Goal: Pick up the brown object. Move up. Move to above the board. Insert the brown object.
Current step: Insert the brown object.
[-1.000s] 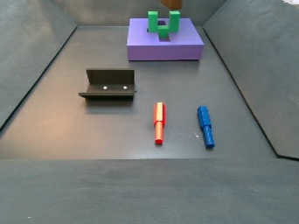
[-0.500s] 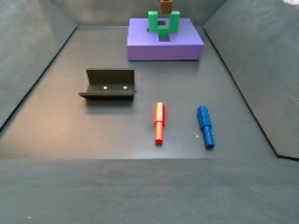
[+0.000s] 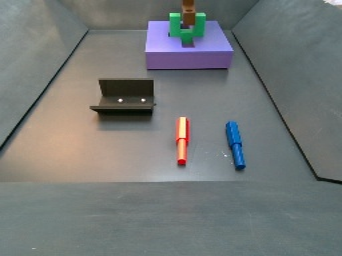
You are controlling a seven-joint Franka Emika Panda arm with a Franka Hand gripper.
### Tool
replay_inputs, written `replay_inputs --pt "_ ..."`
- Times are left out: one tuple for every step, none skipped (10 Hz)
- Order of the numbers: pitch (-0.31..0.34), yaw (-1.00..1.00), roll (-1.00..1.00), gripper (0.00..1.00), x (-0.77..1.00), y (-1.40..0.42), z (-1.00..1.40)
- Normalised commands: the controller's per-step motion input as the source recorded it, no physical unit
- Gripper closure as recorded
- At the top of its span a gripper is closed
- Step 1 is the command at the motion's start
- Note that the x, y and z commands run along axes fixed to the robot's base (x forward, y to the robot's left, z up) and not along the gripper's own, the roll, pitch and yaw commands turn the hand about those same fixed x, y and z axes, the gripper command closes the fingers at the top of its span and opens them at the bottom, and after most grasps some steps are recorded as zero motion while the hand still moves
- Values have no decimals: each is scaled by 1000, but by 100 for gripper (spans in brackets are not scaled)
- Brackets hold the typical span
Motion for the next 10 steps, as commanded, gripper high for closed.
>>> replay_inputs --pt "0 114 97 100 0 -154 -274" --pt "0 123 126 100 0 -114 -277" --pt "0 106 133 100 43 -34 -280" --pt "0 80 144 100 31 0 -326" --pt "0 74 119 100 91 0 -329" --pt "0 66 87 100 120 0 -300" --pt "0 57 23 100 126 0 -271" --pt "0 51 31 100 69 0 -317" --pt "0 43 20 100 71 0 -291" --pt "0 37 19 100 77 0 -286"
